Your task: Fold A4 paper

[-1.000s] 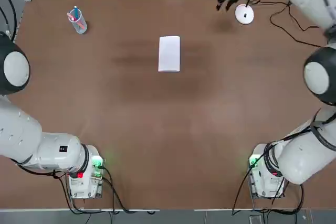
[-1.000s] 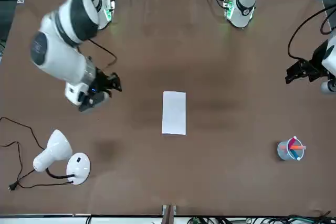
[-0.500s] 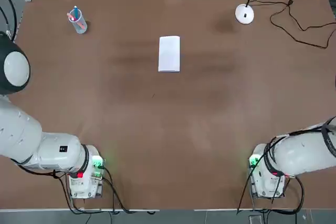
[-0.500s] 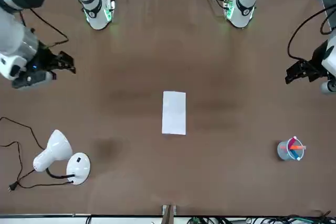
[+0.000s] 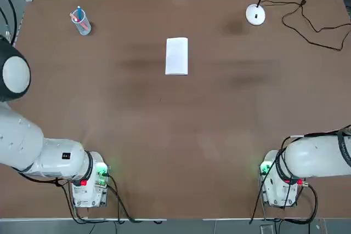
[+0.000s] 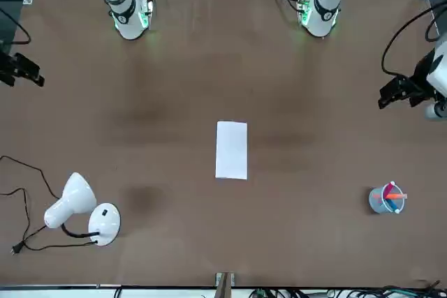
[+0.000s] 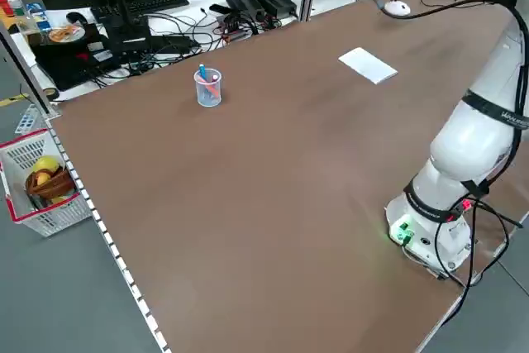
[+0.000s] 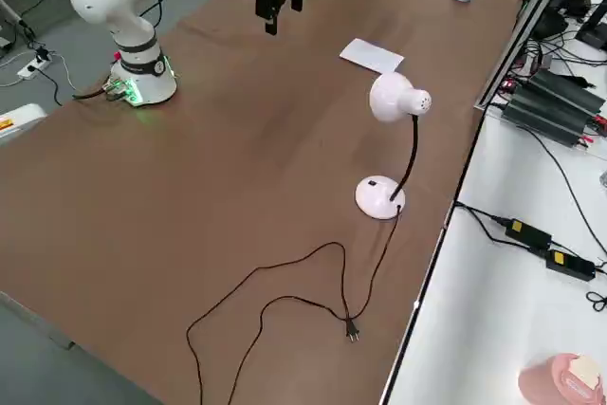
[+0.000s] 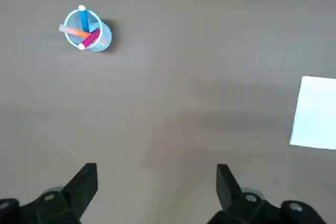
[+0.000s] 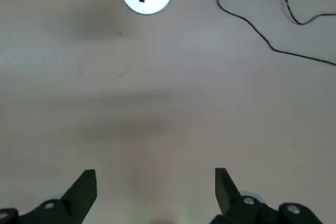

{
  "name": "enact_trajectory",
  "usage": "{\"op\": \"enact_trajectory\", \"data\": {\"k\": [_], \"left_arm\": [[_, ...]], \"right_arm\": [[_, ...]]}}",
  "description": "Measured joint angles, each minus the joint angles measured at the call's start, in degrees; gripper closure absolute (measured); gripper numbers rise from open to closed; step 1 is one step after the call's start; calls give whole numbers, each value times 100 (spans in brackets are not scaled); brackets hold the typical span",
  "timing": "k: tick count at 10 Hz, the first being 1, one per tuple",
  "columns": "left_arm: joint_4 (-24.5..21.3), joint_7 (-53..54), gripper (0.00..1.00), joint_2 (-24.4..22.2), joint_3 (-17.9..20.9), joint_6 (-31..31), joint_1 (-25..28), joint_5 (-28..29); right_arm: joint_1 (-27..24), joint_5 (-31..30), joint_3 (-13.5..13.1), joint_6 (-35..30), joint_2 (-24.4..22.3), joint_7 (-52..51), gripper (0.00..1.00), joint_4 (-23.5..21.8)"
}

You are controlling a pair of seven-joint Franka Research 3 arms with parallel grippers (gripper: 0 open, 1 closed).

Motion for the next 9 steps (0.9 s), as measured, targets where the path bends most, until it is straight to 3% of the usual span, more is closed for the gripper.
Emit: {"op": "enact_trajectory", "data": {"k": [3, 9], "left_arm": [[-197, 0, 0, -199, 11, -20, 51, 0], [-357, -4, 0, -201, 10, -20, 58, 0]], "right_arm": [[-8, -163, 81, -233, -2, 59, 0, 216], [-6, -164, 118, -237, 0, 176, 0, 218]]}}
